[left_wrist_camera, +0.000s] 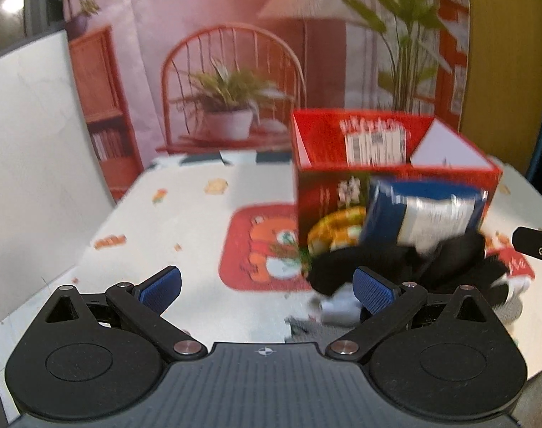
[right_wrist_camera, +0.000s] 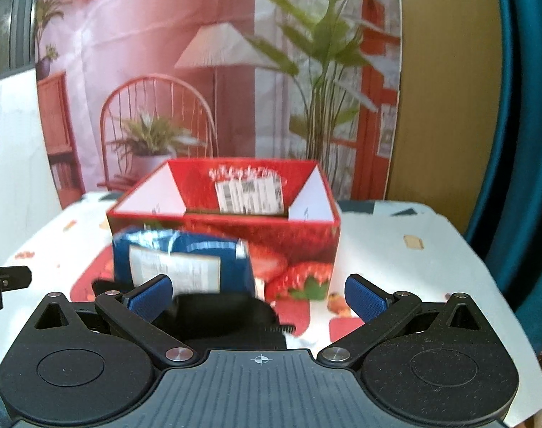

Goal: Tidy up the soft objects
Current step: 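Lower both grippers toward the pile of soft items beside the red box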

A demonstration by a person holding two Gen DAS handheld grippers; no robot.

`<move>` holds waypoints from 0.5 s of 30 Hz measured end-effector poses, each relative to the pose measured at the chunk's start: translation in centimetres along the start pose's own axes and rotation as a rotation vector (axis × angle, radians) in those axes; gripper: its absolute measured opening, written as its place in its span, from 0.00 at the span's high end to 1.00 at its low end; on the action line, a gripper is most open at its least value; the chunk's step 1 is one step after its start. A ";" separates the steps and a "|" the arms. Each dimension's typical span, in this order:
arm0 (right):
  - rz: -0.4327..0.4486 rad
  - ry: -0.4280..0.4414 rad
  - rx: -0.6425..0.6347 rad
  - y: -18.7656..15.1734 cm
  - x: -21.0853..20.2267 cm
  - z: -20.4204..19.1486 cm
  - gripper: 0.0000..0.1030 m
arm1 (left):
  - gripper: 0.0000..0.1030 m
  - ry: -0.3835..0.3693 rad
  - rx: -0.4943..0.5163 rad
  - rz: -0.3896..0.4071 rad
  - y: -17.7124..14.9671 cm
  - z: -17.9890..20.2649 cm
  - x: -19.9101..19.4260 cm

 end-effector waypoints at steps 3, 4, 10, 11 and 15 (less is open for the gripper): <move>-0.034 0.004 -0.010 -1.3 1.2 -0.3 0.00 | 0.00 -0.010 -0.010 -0.035 -1.1 -0.2 1.5; -0.045 0.007 -0.010 -1.8 1.5 -0.4 0.00 | 0.00 -0.013 -0.015 -0.045 -1.5 -0.3 1.8; -0.097 0.004 -0.029 -4.0 2.8 -0.9 0.00 | 0.00 -0.033 -0.052 -0.100 -3.0 -0.8 3.4; -0.103 0.003 -0.032 -4.2 3.0 -0.8 0.00 | 0.00 -0.038 -0.060 -0.108 -3.2 -1.0 3.8; -0.119 -0.015 -0.032 -5.7 3.7 -0.5 0.00 | 0.00 -0.053 -0.092 -0.140 -4.2 -1.3 4.9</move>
Point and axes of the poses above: each gripper's, at about its wrist camera, not at the fingertips, and x roughly the way its jaws point, z to its right, y to its top, the point moved 1 cm from there along x, roughly the way its jaws point, and after that the axes turned 13 degrees about -y, right-handed, at the moved point
